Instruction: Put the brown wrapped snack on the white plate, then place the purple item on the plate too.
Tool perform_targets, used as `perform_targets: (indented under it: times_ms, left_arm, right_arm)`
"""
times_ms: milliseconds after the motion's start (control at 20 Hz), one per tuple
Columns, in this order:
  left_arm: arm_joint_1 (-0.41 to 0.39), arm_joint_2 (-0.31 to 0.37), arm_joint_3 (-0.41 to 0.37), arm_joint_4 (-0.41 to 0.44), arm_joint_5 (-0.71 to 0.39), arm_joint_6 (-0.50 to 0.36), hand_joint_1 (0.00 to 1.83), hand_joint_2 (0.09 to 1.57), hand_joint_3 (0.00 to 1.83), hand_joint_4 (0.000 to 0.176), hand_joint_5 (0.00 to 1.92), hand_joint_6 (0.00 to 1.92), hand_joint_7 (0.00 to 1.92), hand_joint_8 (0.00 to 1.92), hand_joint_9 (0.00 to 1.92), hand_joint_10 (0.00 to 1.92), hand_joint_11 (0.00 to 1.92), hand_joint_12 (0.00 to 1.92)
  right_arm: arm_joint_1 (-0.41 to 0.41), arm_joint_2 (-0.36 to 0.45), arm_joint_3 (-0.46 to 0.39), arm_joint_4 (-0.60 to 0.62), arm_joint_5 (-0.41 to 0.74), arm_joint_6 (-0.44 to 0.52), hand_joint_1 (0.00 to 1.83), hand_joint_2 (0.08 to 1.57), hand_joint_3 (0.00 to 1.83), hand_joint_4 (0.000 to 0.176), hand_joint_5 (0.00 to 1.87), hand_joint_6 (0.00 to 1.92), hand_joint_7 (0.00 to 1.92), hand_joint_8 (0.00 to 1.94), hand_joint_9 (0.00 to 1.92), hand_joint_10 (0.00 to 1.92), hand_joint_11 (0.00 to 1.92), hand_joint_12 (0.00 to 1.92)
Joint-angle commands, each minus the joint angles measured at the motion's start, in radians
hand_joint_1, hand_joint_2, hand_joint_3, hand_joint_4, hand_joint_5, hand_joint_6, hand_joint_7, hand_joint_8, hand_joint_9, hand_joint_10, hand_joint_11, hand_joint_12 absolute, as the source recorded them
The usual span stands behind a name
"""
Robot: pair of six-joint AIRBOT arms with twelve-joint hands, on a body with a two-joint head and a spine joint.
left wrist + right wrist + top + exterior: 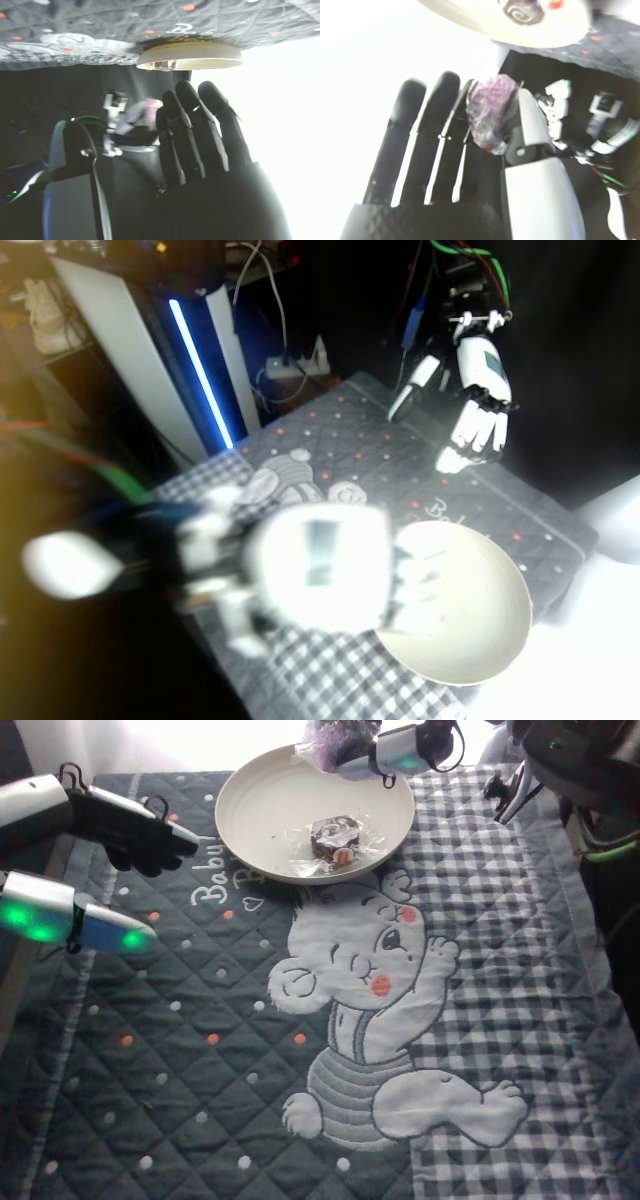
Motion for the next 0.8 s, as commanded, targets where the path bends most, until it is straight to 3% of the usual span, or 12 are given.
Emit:
perform_targets:
  times_ms: [0,50,100,200,250,350,400,550,600,700,750]
  left_arm:
    - [-0.020,-0.005,0.001,-0.033,-0.118,-0.009,0.83,0.84,0.00,0.000,0.69,0.00,0.82,0.01,0.63,0.75,0.44,1.44]
    - [-0.023,-0.009,0.004,-0.030,-0.118,-0.009,0.82,0.84,0.00,0.000,0.68,0.00,0.79,0.00,0.63,0.60,0.37,1.40]
    - [-0.025,-0.011,0.005,-0.029,-0.117,-0.009,0.84,0.83,0.00,0.000,0.68,0.00,0.82,0.01,0.61,0.70,0.35,1.52]
    - [-0.027,-0.011,0.004,-0.028,-0.124,-0.010,0.86,0.83,0.00,0.000,0.68,0.00,0.84,0.01,0.61,0.76,0.37,1.51]
    - [-0.024,-0.008,0.001,-0.030,-0.129,-0.012,0.86,0.83,0.00,0.000,0.68,0.00,0.84,0.01,0.60,0.75,0.36,1.47]
    - [-0.006,0.003,-0.007,-0.057,-0.147,-0.012,0.90,0.82,0.00,0.000,0.68,0.00,0.83,0.00,0.65,0.51,0.33,1.26]
    - [0.013,0.011,-0.014,-0.087,-0.174,-0.012,0.90,0.83,0.00,0.000,0.69,0.00,0.84,0.00,0.68,0.41,0.30,1.15]
    - [0.084,0.062,-0.071,-0.198,-0.307,0.017,0.90,0.87,0.01,0.000,0.66,0.00,0.82,0.00,0.69,0.29,0.23,1.22]
    - [0.084,0.062,-0.071,-0.198,-0.307,0.017,0.89,0.88,0.01,0.000,0.64,0.00,0.79,0.00,0.69,0.29,0.23,1.22]
    - [0.182,0.116,-0.142,-0.305,-0.476,0.062,0.89,0.89,0.00,0.000,0.61,0.00,0.77,0.00,0.70,0.28,0.30,1.13]
    - [0.241,0.134,-0.174,-0.367,-0.595,0.063,0.89,0.89,0.00,0.000,0.61,0.00,0.76,0.00,0.70,0.28,0.31,1.16]
  right_arm:
    - [0.016,-0.008,0.021,0.043,0.029,0.003,0.90,0.95,0.00,0.004,0.65,0.17,0.63,0.50,0.56,0.83,0.30,1.51]
    - [0.020,-0.029,0.043,0.044,0.004,0.006,0.71,0.84,0.00,0.142,0.28,0.03,0.38,0.14,0.39,0.41,0.14,1.35]
    - [0.020,-0.038,0.056,0.044,-0.005,0.015,0.59,0.76,0.00,0.169,0.05,0.01,0.24,0.03,0.33,0.20,0.03,1.39]
    - [0.020,-0.038,0.055,0.044,-0.006,0.029,0.49,0.74,0.00,0.176,0.00,0.00,0.18,0.00,0.40,0.09,0.00,1.41]
    - [0.020,-0.037,0.051,0.045,-0.005,0.035,0.49,0.75,0.00,0.176,0.00,0.00,0.15,0.00,0.34,0.05,0.00,1.28]
    - [0.020,0.001,0.019,0.074,0.034,0.035,0.53,0.78,0.00,0.176,0.00,0.00,0.04,0.00,0.15,0.01,0.00,0.90]
    - [0.020,0.034,-0.025,0.120,0.090,0.035,0.55,0.79,0.00,0.176,0.00,0.00,0.01,0.00,0.03,0.00,0.00,0.54]
    - [0.000,0.164,-0.175,0.178,0.240,0.035,0.61,0.80,0.00,0.176,0.00,0.00,0.00,0.00,0.00,0.00,0.00,0.03]
    - [0.000,0.164,-0.175,0.178,0.240,0.035,0.64,0.79,0.00,0.176,0.00,0.00,0.00,0.00,0.00,0.00,0.07,0.04]
    - [-0.105,0.246,-0.262,0.293,0.419,0.035,0.64,0.75,0.00,0.176,0.00,0.00,0.00,0.00,0.00,0.00,0.01,0.00]
    - [-0.199,0.303,-0.324,0.390,0.559,0.016,0.62,0.73,0.00,0.176,0.00,0.00,0.00,0.00,0.00,0.00,0.00,0.00]
